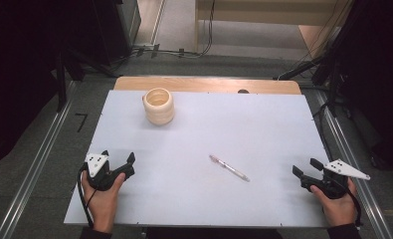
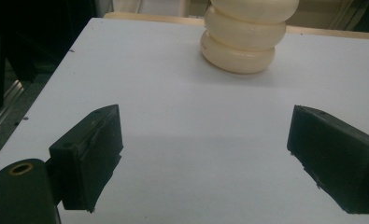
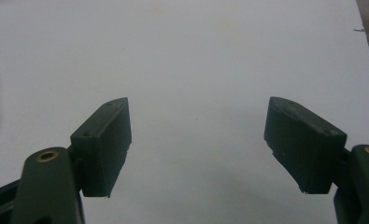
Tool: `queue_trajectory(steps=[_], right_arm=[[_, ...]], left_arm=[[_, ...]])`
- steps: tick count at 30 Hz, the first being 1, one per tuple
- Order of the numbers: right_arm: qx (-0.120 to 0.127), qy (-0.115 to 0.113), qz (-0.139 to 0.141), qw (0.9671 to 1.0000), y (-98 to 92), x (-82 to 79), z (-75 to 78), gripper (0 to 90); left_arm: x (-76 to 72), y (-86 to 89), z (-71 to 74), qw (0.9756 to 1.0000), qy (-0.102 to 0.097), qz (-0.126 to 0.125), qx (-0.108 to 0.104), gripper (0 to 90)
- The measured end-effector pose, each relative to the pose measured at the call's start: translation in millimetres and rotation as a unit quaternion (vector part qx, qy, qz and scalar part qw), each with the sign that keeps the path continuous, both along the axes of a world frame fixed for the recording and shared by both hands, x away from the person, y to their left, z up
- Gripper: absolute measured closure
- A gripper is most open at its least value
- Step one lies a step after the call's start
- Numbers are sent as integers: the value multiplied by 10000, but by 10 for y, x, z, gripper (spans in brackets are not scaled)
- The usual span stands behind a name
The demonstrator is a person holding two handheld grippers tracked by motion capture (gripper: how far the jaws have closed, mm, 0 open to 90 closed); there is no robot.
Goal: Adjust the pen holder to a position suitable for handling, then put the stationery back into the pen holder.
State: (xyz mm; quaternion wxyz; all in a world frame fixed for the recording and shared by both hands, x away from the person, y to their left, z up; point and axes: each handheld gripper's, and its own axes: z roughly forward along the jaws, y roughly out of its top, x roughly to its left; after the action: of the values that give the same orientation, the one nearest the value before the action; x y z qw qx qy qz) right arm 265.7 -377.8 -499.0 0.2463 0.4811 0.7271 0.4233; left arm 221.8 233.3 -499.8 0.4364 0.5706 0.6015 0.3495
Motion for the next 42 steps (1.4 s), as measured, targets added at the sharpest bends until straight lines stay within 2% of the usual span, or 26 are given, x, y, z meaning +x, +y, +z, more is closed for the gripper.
queue_trajectory(steps=[25,42], right_arm=[[-49,-12,108,9999,36,-5,-2,215],[-145,8,333,9993,187,-17,-6,215]], left_arm=[[2,7,-5,10000,-20,2,1,109],[18,2,-24,10000,9,-16,-10,109]])
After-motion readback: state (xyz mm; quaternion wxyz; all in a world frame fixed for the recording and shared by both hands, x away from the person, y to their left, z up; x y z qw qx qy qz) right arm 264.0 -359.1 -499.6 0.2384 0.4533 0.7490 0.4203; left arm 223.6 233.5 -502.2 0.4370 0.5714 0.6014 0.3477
